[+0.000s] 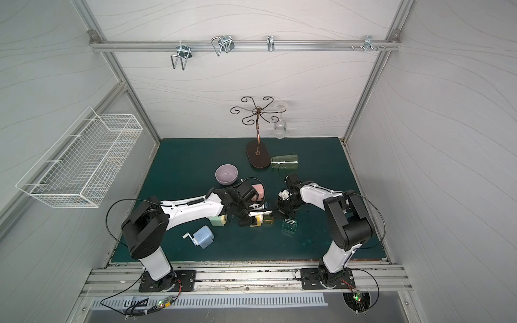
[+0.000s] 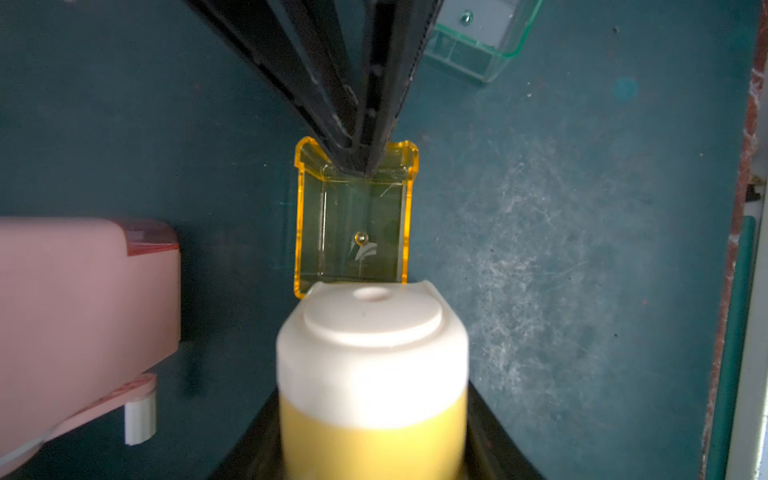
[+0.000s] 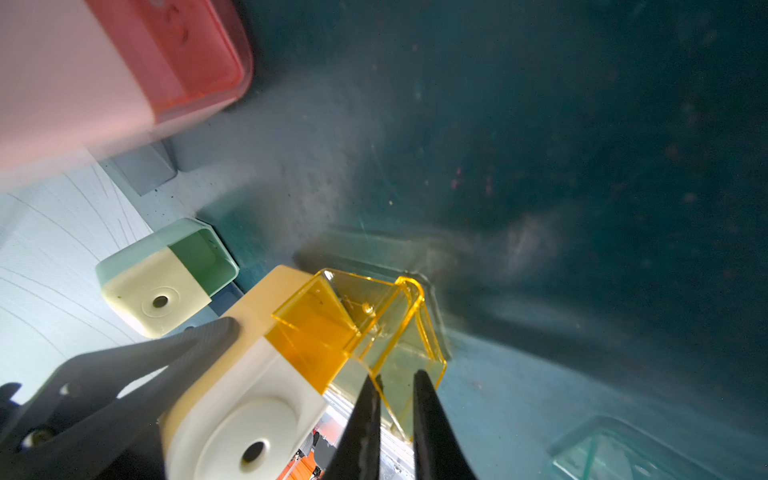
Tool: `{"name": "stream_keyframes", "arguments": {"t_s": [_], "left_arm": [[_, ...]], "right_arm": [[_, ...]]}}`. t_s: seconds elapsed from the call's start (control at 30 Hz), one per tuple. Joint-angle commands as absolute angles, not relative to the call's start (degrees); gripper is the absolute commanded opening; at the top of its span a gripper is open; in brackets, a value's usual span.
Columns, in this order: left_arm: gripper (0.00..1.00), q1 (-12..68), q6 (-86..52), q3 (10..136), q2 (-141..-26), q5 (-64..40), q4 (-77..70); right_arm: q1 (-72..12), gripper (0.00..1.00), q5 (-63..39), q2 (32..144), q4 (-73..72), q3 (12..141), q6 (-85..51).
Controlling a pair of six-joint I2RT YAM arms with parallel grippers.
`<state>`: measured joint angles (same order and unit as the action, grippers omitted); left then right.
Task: Put the tray back into the pencil sharpener
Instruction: Close the container of the pencil sharpener.
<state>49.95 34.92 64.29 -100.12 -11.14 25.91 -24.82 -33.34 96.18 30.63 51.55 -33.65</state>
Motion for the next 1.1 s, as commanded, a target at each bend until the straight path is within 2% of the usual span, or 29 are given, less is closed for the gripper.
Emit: {"name": "stream_keyframes", "arguments": {"t_s": [0.0, 0.53, 1.07], "left_arm": [[0.12, 50.36, 36.29, 66.36, -102.07, -10.77, 24.87], [0.12, 50.62, 37.74, 66.38, -101.79, -9.7, 24.73], [0.13, 50.81, 43.34, 63.83, -100.59, -7.95, 21.27]], "right_arm": [[-26.34, 0.16, -33.37, 96.68, 33.86, 52.82, -31.24], [-27.6, 0.11, -27.18, 99.43, 44.79, 59.47, -20.39], [-26.22, 0.08, -29.31, 103.92, 51.94, 64.16, -11.6]]}}
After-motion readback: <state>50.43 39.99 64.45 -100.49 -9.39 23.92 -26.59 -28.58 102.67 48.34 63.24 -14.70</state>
